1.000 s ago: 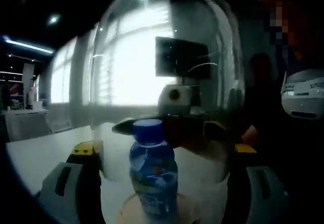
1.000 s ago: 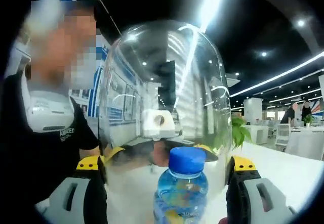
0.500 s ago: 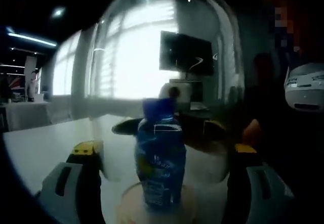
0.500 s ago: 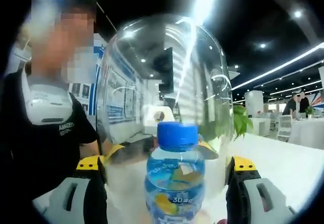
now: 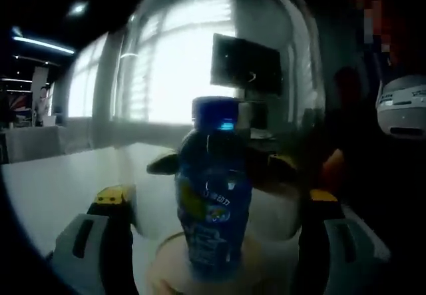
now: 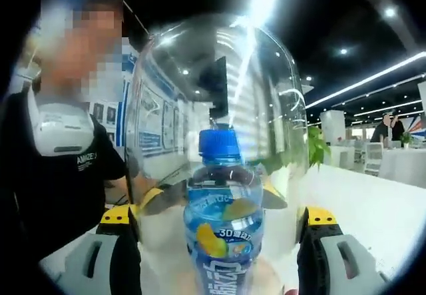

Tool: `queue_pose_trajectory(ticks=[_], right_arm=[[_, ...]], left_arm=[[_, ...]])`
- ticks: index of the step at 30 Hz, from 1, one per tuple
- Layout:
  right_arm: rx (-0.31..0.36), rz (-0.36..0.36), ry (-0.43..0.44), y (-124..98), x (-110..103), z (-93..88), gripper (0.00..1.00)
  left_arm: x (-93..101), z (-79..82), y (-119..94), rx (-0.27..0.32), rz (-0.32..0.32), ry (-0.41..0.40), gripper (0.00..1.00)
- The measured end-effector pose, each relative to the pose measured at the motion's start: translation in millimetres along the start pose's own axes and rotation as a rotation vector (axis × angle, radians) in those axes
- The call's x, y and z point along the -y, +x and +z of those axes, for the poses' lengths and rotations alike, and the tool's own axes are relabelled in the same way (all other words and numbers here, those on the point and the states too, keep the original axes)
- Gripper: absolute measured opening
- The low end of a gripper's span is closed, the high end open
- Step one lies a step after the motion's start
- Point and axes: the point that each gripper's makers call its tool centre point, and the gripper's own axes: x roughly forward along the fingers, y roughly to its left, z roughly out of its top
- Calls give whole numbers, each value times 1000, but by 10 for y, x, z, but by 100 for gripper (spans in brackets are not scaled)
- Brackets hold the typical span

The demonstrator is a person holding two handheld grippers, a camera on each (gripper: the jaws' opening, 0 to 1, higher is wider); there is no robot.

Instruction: Open the cover put in the Mizone put the cover back on

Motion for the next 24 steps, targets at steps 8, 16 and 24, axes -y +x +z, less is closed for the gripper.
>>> queue_pose_trajectory(ticks=[8,16,24], right_arm=[[-41,-4,-8,4,4,-127,90],[-48,-3,1,8,46,-228,90],[-46,-1,18,11,78,-309,90]], left_arm=[[-20,-147,17,-37,-4,2,87],[-54,-234,12,-55,-3,-7,87],[-93,-315,16,-70,1,-21,87]])
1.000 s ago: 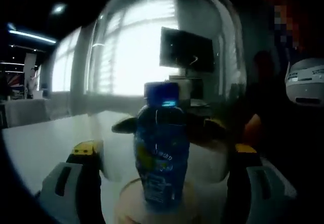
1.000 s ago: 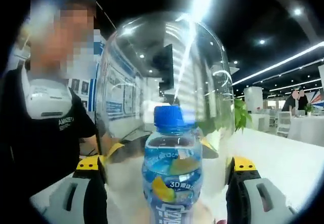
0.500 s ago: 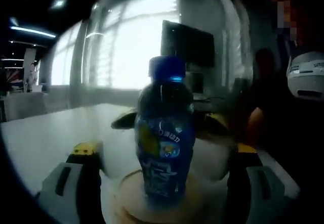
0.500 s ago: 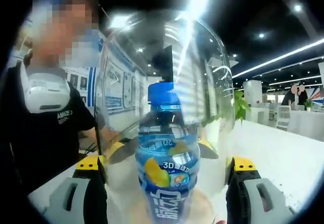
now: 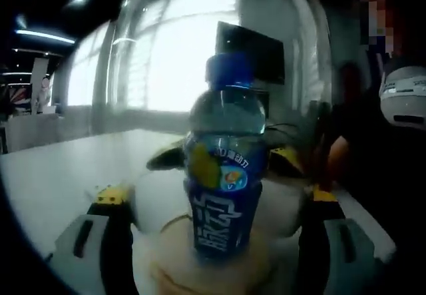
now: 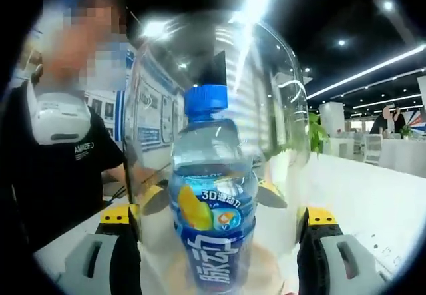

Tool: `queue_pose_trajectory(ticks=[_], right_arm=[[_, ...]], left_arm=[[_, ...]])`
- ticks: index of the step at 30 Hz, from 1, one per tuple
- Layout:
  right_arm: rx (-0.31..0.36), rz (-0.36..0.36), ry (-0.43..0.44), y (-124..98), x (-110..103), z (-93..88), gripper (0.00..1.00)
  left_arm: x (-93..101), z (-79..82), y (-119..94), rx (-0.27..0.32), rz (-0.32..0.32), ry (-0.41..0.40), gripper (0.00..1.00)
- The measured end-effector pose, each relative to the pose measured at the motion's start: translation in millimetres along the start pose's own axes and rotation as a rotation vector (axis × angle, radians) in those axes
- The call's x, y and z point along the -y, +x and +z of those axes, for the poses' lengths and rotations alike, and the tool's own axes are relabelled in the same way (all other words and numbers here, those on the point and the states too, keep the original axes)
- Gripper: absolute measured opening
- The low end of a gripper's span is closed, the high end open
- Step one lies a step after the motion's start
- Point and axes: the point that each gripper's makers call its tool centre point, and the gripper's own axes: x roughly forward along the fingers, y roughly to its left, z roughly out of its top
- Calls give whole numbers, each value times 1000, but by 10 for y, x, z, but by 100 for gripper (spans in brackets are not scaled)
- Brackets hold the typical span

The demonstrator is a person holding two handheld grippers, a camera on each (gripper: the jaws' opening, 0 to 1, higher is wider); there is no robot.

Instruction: Open the cover put in the Mizone put the cover back on

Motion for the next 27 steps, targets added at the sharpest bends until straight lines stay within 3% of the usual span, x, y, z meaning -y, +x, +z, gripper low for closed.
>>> queue_pose_trajectory(ticks=[6,13,20,27], right_arm=[[-28,-3,-16,2,13,-56,90],[-18,0,-12,8,13,-104,90],[-20,0,2,-77,8,-175,90],[-18,-1,-7,-57,5,-171,90]], left_arm=[[-11,-98,12,-34,3,13,87],[-22,-111,5,-38,5,13,87],[-4,-102,70,21,9,10,87],[-9,-105,54,21,8,18,87]])
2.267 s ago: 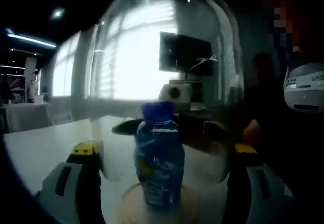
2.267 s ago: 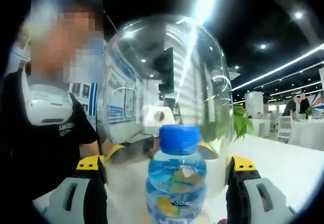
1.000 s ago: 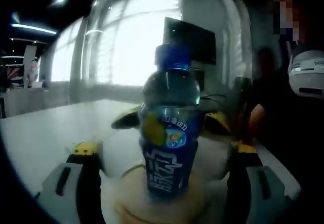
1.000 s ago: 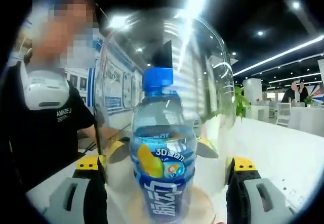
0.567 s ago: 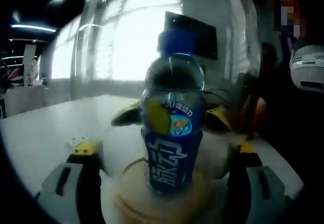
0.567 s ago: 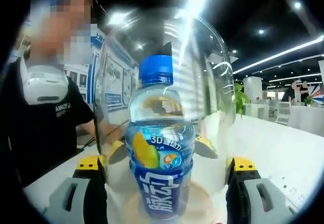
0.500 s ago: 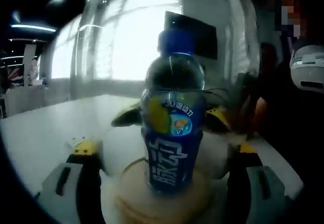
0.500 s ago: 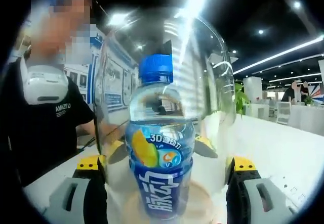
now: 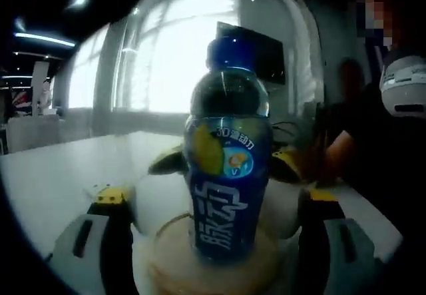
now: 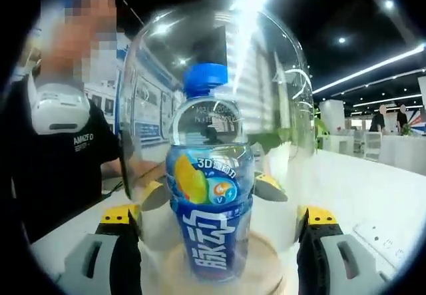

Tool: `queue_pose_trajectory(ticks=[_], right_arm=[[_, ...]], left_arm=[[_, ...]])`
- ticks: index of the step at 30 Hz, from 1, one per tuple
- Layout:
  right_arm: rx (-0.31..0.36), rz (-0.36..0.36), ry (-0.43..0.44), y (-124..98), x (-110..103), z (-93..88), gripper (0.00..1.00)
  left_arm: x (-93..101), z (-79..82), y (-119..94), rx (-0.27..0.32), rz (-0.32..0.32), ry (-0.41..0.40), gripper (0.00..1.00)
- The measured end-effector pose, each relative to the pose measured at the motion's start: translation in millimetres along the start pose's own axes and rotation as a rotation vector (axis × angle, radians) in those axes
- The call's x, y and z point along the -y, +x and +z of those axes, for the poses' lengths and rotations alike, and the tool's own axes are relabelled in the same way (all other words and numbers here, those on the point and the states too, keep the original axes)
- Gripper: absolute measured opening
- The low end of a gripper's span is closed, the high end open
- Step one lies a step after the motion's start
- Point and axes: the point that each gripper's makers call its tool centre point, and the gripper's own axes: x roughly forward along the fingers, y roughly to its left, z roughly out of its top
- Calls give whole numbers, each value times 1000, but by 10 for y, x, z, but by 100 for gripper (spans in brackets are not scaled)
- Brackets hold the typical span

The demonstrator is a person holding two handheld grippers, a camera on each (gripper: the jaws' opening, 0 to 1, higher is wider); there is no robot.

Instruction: Open the cover put in the Mizone put the cover back on

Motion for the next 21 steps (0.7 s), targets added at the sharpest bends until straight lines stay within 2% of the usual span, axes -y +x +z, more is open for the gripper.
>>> queue_pose_trajectory(ticks=[21], right_arm=[[10,-8,-4,-6,1,4,90]], left_arm=[[-1,0,-13,1,6,3,86]])
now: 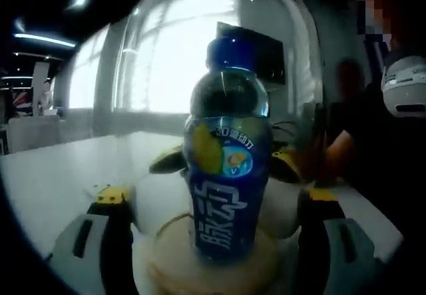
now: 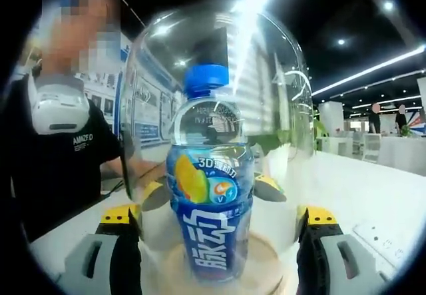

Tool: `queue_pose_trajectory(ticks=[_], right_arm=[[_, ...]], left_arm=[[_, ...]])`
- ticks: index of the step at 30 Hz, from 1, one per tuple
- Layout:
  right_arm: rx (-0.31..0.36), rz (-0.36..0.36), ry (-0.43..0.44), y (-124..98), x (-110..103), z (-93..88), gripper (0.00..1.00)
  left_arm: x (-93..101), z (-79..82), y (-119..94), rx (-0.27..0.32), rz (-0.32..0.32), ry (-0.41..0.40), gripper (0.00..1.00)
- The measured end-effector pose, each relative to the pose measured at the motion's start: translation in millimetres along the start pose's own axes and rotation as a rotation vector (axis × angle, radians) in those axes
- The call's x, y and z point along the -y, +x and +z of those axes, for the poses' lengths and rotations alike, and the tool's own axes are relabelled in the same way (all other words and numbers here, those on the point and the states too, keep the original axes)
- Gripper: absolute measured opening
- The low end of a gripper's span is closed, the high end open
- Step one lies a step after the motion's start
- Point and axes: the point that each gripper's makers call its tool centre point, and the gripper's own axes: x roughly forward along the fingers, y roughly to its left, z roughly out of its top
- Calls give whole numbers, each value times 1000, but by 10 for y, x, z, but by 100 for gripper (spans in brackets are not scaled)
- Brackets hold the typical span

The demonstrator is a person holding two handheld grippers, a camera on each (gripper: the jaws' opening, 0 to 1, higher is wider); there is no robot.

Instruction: Open the cover put in the Mizone put the cover back on

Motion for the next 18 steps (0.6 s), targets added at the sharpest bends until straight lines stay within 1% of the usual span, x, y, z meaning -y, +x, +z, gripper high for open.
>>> queue_pose_trajectory(ticks=[15,18], right_arm=[[-2,-9,1,-6,10,0,90],[-3,-12,0,-8,8,1,90]], left_arm=[[-6,1,-4,0,7,-1,86],[-6,-2,-3,-8,9,0,86]])
